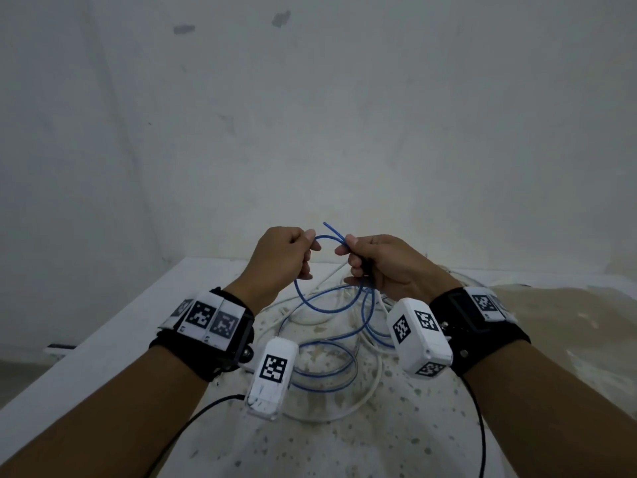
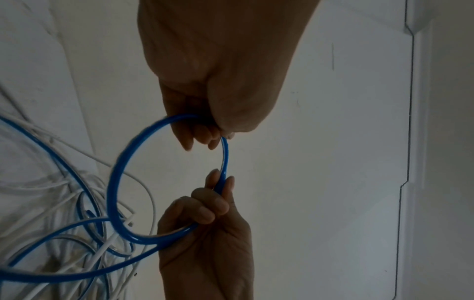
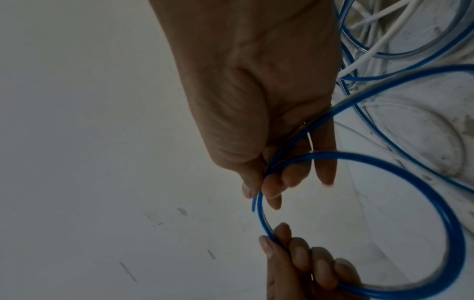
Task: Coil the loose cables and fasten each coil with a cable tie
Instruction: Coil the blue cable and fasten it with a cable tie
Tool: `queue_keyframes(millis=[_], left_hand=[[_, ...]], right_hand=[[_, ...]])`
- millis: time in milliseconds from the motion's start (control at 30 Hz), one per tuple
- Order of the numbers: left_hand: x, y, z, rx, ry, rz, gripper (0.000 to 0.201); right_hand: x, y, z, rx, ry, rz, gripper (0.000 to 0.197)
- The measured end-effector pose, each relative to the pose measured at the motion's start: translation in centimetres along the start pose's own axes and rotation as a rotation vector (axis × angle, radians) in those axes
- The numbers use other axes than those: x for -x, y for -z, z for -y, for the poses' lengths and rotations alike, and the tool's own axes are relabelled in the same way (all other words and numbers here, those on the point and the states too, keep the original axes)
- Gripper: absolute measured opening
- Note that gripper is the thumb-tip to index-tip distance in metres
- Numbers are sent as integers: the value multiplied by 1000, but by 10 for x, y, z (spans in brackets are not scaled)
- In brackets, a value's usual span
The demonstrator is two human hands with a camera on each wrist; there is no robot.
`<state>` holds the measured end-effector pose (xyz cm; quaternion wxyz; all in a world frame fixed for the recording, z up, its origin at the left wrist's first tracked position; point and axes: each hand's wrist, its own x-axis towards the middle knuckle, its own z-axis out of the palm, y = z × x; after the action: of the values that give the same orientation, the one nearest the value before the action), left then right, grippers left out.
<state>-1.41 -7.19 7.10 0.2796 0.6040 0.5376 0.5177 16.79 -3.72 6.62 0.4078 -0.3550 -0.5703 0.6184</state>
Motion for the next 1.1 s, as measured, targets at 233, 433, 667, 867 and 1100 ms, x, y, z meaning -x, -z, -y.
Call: queue_keyframes(millis=[233, 433, 667, 867, 1100], left_hand=[[1, -2, -4, 6, -18, 20, 34], [9, -5, -1, -383, 1, -178, 39], [45, -57, 7, 445, 638, 502, 87], [17, -65, -7, 1071, 520, -158, 28], [26, -63, 0, 824, 545, -189, 26]], right_hand=[[3, 5, 1, -32, -47, 57, 27], [-2, 8, 7, -249, 100, -116, 25], [-4, -6, 14, -632, 252, -234, 29], [6, -12, -7, -552, 219, -312, 28], [7, -12, -9, -556, 161, -340, 28]])
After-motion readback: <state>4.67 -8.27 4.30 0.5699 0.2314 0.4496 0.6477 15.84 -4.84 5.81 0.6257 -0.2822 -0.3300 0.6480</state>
